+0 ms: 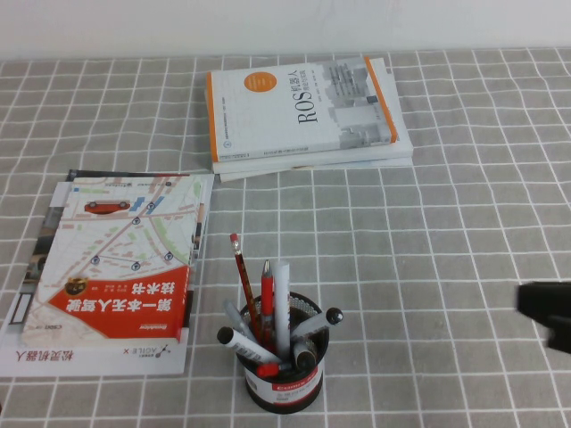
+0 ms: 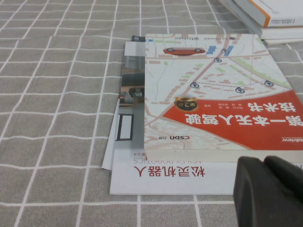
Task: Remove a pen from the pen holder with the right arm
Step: 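Take a marker out of the pen holder and lay it on the table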
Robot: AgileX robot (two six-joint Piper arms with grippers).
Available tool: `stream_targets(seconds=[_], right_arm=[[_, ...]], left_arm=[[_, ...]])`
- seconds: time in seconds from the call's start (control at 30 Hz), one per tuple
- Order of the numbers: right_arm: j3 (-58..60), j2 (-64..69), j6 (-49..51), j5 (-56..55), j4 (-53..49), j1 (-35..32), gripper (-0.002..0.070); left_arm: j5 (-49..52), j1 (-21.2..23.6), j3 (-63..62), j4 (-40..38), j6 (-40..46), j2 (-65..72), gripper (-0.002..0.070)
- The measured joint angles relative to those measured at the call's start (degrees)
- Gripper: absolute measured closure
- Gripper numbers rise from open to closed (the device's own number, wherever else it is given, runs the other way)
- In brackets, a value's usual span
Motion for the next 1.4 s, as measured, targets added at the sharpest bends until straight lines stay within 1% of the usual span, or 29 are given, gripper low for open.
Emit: stream_targets(seconds=[0.13, 0.23, 0.33, 0.5, 0.6, 0.7, 0.83, 0.9, 1.0, 1.07, 1.17, 1.27, 1.4], right_arm=[[-2.23, 5.60, -0.37, -6.26, -0.11, 9.60, 0.0688], [-4.63, 9.54, -0.37, -10.90, -2.01, 17.01, 0.0689], [-5.70, 12.84, -0.37, -16.39, -5.58, 24.37, 0.0689], [-5.26, 14.47, -0.50, -29.25, -12.19, 36.73, 0.0689], [-3.14, 14.35, -0.60, -37.69, -14.53, 42.23, 0.0688], [-0.60, 14.35, -0.80, -43.95, -15.93, 46.21, 0.0688], [2.05, 14.35, -0.80, -49.22, -19.08, 49.03, 0.0667], [4.36, 14.35, -0.80, -54.21, -21.37, 49.81, 0.0623], [8.86, 14.35, 0.40, -61.84, -24.13, 50.18, 0.0508], [11.20, 14.35, 2.07, -65.32, -25.66, 50.18, 0.0426], [13.28, 14.93, 4.17, -68.63, -28.38, 50.18, 0.0330], [13.65, 17.83, 6.59, -70.68, -31.26, 50.18, 0.0293], [13.65, 23.26, 7.69, -75.62, -33.39, 50.31, 0.0281]], left_arm=[[0.00, 0.00, 0.00, 0.00, 0.00, 0.00, 0.0678], [0.00, 0.00, 0.00, 0.00, 0.00, 0.00, 0.0678], [0.00, 0.00, 0.00, 0.00, 0.00, 0.00, 0.0678], [0.00, 0.00, 0.00, 0.00, 0.00, 0.00, 0.0678], [0.00, 0.00, 0.00, 0.00, 0.00, 0.00, 0.0678], [0.00, 0.00, 0.00, 0.00, 0.00, 0.00, 0.0678], [0.00, 0.00, 0.00, 0.00, 0.00, 0.00, 0.0678], [0.00, 0.00, 0.00, 0.00, 0.00, 0.00, 0.0678], [0.00, 0.00, 0.00, 0.00, 0.00, 0.00, 0.0678], [0.00, 0.00, 0.00, 0.00, 0.00, 0.00, 0.0678], [0.00, 0.00, 0.00, 0.00, 0.00, 0.00, 0.0678], [0.00, 0.00, 0.00, 0.00, 0.00, 0.00, 0.0678], [0.00, 0.00, 0.00, 0.00, 0.00, 0.00, 0.0678]])
